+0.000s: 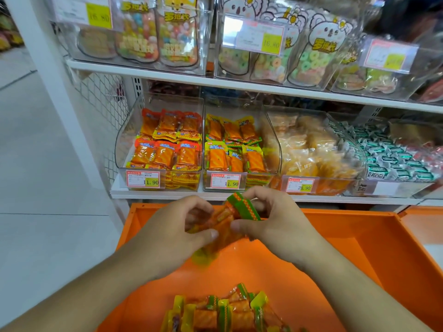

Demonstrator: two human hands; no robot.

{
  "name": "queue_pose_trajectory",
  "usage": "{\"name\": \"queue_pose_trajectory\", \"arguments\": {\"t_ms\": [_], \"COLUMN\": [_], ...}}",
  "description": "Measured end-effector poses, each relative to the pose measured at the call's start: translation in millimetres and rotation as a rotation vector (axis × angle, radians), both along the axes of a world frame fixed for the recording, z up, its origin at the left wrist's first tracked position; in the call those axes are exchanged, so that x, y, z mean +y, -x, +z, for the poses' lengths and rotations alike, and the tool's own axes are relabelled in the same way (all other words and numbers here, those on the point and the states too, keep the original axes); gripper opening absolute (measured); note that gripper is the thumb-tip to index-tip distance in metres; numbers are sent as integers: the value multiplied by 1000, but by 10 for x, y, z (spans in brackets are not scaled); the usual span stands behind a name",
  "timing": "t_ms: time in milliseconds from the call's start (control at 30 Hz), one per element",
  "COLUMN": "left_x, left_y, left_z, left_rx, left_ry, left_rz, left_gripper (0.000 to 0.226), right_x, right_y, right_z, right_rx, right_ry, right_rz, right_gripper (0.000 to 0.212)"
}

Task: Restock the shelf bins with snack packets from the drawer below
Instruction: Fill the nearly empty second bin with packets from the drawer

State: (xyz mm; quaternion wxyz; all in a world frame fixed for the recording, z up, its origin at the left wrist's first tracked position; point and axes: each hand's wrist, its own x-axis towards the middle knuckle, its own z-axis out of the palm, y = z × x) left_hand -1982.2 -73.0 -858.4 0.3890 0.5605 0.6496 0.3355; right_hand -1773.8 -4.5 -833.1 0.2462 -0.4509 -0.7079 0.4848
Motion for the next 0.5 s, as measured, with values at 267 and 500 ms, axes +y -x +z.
{"name": "queue_pose_trajectory", "arguments": {"t_ms": [267,500], "left_x": [51,88], "left_y": [-36,39], "left_z": [158,91], "left_rx": [-600,-764], "left_ry": [411,168], "left_rz": [157,213], "left_gripper": [58,26], "right_x": [-98,-258], "right_y": [7,106], "right_z": [-14,-57], "right_rx": [-56,-162], "right_ry": [-605,-824], "right_rz": [-97,317], "right_gripper": [34,42]}}
